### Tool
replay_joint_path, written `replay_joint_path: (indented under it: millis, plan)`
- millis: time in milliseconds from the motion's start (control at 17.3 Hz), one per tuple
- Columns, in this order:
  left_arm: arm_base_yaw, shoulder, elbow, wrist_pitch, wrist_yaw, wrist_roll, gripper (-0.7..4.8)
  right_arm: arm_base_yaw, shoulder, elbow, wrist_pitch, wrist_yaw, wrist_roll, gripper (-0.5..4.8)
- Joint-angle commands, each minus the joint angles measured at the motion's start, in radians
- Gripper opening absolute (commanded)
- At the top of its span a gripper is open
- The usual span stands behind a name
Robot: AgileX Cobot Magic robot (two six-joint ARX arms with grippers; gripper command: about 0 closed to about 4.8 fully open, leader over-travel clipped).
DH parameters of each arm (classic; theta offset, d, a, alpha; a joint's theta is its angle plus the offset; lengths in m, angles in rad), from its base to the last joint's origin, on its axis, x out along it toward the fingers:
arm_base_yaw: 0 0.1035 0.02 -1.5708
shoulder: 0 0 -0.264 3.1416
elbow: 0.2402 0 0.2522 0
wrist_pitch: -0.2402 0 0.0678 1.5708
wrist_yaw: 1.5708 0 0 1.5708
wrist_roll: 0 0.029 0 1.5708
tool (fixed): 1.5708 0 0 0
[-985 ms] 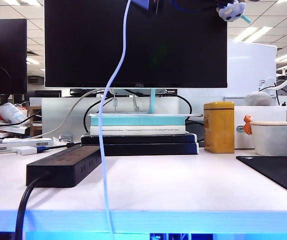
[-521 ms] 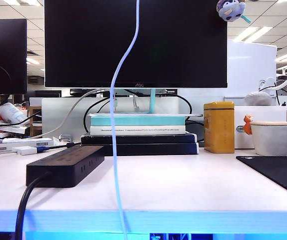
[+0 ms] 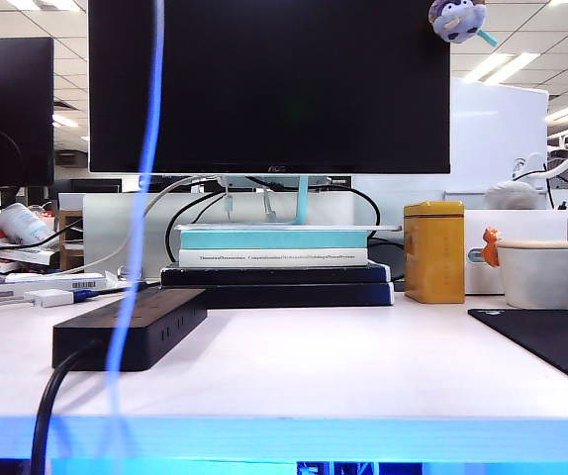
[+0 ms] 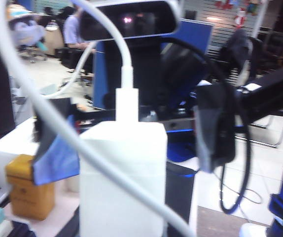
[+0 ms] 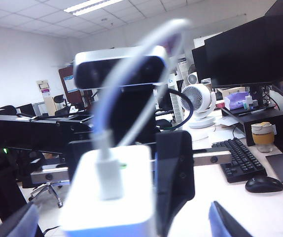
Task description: Plug the white charger into the left socket.
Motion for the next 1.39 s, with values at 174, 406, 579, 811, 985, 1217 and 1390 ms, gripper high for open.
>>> replay_joint_path:
  millis: [174,406,579,811,985,1217,1390]
  plan:
    - [-0.011,-0.004,0.004,0.021,0.04,-0.019,0.78,0.008,-0.002,0.005,-0.016,0.024,-0.005,4.79]
    - [-0.016,-0.004,0.004,0.021,0.04,-0.019,0.78,0.038,0.003,0.005,-0.043,0.024,-0.031,4.73]
    - [-0.016,-0.004,0.004,0.021,0.041,-0.02,0.78,0.035,0.003,0.005,-0.04,0.027,-0.034,4.47]
    - [-0.016,-0.004,0.004,0.021,0.043,-0.022,0.79,0.034,0.003,0.005,-0.041,0.027,-0.034,3.54]
    - [-0.016,-0.004,0.004,0.021,0.044,-0.022,0.79,0.034,0.003,0.005,-0.04,0.027,-0.037,2.19]
    - [-0.016,-0.004,0.004,0.018,0.048,-0.022,0.79,0.025,0.003,0.007,-0.04,0.031,-0.038,1.77]
    - [-0.016,-0.005,0.004,0.019,0.047,-0.022,0.95,0.021,0.003,0.007,-0.04,0.032,-0.042,1.77]
